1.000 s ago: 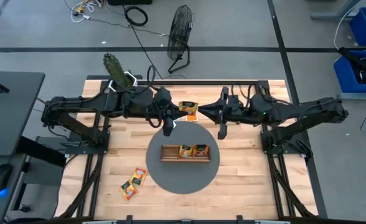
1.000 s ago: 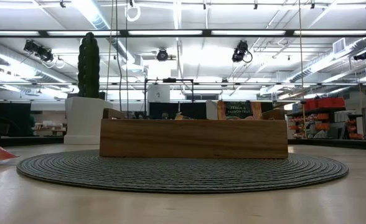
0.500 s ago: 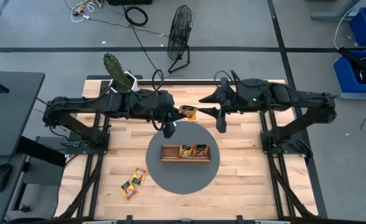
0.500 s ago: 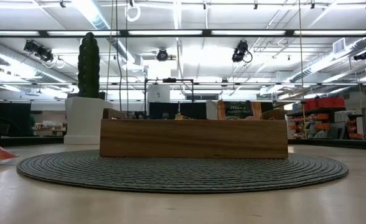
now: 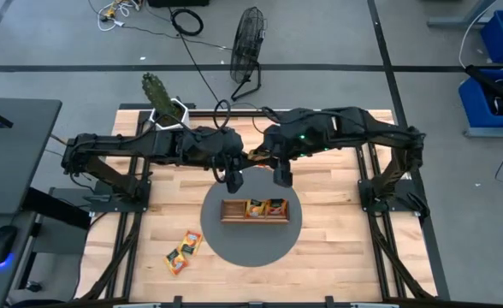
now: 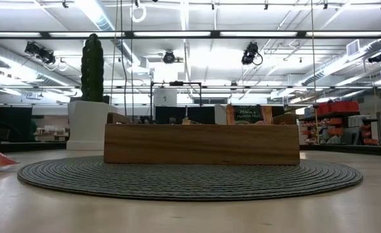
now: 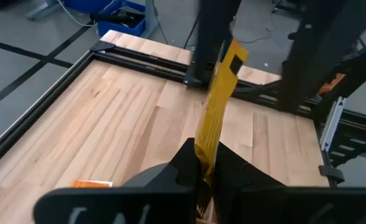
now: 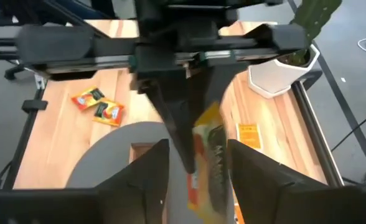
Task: Pick & Place Tea
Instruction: Put the yellow tea bag into the middle section of the wooden organizer
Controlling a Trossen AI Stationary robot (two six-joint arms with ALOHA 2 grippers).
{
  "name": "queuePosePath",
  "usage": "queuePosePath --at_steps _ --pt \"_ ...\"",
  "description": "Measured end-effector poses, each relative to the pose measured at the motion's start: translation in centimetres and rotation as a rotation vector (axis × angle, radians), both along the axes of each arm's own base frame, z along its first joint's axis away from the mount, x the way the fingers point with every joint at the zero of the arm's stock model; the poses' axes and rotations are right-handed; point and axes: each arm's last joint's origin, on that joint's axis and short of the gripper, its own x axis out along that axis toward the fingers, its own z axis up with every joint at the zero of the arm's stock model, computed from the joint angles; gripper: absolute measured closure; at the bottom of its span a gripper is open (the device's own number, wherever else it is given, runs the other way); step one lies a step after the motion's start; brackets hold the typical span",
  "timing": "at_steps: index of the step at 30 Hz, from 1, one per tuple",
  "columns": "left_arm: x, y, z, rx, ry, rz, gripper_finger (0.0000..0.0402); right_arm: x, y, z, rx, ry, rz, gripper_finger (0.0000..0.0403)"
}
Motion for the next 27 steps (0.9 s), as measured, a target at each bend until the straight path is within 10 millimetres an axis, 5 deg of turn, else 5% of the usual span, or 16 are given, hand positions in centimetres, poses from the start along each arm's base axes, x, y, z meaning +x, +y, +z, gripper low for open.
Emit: queuePosePath --at_steps 7,13,27 --pt "-0.1 -0.2 -0.2 0.010 0.015 -0.006 0.0381 0.2 -0.1 -0.2 0.001 0.007 0.005 0.0290" --pt "-0.1 -0.2 -0.2 0.019 0.023 0.000 0.0377 0.0 -0.1 -0.2 -0.005 0.015 0.011 0.0390" --pt "-2.4 0.0 -1.1 0.072 0.227 0.016 0.0266 -0.7 0.2 -1.0 0.024 0.119 -0.035 0.0401"
